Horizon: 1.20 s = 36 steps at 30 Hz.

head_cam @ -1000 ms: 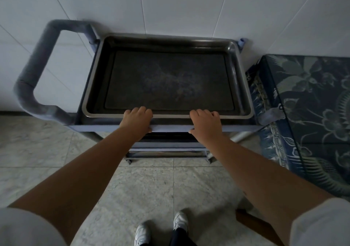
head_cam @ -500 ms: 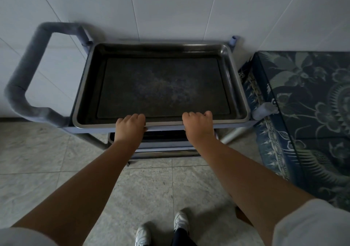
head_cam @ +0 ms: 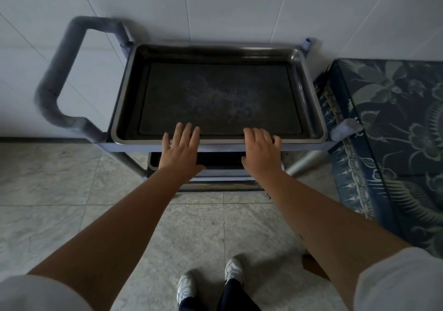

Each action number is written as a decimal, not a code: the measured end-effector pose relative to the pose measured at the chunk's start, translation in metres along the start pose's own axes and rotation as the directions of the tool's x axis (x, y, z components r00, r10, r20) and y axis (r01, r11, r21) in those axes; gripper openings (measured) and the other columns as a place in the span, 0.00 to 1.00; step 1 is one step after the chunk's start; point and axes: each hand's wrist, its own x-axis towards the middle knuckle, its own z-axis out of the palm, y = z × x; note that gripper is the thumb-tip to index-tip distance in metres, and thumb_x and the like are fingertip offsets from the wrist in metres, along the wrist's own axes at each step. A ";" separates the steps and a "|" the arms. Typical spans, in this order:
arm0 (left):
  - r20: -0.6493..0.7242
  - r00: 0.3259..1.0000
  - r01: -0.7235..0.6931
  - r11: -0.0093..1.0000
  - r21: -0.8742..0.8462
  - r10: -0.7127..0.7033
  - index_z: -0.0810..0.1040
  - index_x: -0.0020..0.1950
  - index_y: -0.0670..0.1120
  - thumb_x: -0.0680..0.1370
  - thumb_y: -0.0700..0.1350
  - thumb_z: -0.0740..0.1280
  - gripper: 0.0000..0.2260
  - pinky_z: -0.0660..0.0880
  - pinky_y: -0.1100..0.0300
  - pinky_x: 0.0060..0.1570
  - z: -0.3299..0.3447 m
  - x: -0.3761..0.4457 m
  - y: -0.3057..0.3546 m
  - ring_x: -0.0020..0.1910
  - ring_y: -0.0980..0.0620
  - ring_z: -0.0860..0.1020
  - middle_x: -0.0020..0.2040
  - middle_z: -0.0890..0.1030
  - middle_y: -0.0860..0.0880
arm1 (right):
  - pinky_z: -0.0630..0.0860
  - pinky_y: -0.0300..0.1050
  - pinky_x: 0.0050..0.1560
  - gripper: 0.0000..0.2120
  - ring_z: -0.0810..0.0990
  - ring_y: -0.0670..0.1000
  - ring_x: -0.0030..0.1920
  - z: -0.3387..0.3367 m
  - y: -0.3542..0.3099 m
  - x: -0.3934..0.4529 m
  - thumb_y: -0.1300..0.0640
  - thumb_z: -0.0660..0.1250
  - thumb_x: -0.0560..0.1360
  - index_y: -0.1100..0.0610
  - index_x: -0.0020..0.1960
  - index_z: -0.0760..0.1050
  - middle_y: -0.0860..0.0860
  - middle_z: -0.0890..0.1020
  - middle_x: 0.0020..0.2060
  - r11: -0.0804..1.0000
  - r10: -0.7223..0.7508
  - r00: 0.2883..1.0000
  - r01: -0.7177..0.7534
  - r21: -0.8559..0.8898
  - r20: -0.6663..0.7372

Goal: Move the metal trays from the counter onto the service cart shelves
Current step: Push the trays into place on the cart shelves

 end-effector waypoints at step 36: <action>0.202 0.962 -0.162 0.978 -0.132 0.187 0.35 0.80 0.47 0.73 0.73 0.59 0.51 0.43 0.45 0.77 0.247 -0.031 -0.059 0.80 0.44 0.39 0.82 0.41 0.43 | 0.48 0.63 0.74 0.49 0.41 0.54 0.79 0.230 -0.028 -0.053 0.32 0.68 0.69 0.47 0.79 0.47 0.50 0.43 0.80 0.999 0.036 0.896 -0.028 -0.023 0.444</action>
